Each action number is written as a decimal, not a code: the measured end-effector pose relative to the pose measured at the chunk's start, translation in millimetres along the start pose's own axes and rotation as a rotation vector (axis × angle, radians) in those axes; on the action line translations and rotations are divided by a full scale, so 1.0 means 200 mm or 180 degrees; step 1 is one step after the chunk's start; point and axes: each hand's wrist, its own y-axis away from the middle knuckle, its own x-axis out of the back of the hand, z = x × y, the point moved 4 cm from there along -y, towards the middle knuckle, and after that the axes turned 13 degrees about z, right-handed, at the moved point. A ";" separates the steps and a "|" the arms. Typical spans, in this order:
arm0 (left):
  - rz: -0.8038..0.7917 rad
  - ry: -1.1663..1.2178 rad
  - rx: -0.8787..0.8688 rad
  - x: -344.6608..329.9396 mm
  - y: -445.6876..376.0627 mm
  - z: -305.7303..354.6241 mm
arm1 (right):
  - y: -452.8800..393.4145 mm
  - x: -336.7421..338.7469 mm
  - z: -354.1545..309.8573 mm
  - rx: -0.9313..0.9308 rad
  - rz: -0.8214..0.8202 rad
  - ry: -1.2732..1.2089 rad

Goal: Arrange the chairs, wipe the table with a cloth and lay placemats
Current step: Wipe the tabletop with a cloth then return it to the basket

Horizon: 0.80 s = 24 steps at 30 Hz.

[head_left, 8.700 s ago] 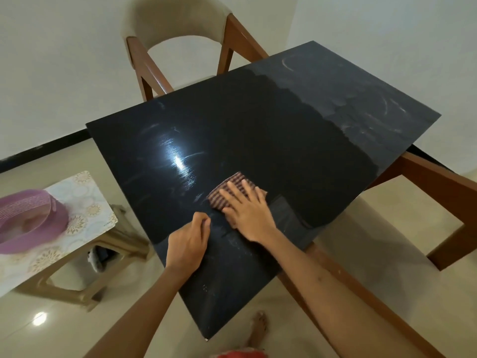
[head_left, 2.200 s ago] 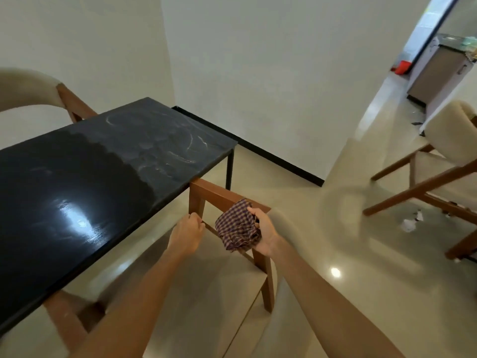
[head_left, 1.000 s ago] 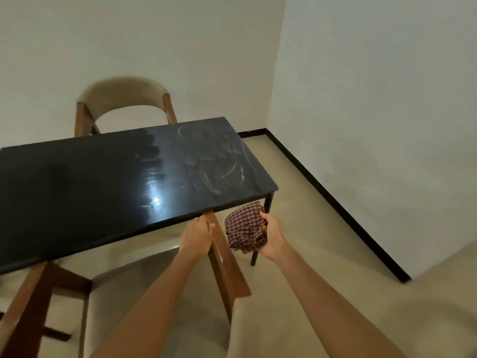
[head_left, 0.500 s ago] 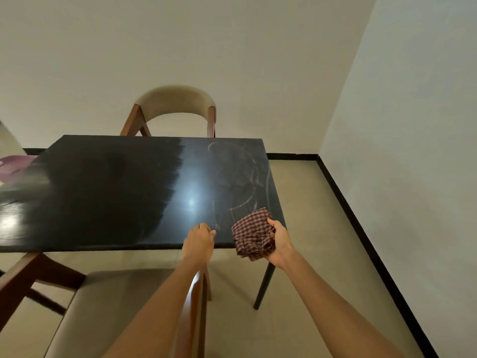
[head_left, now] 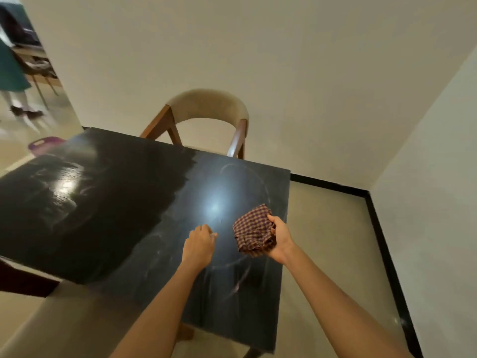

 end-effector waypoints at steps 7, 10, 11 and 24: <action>0.0502 0.0012 0.0606 -0.12 -0.42 0.01 | -0.50 -0.22 -0.37 -0.0056 -0.0399 0.0397; 0.0804 -0.0099 0.0839 -0.25 -0.55 0.01 | -0.77 -0.34 -0.51 -0.0204 -0.0695 0.0676; 0.0930 -0.0174 0.0926 -0.30 -0.60 0.00 | -0.85 -0.39 -0.55 -0.0275 -0.0838 0.0753; 0.1948 -0.1285 0.1704 -0.63 -1.08 0.12 | -1.45 -1.14 -0.81 0.0374 -0.1485 0.3013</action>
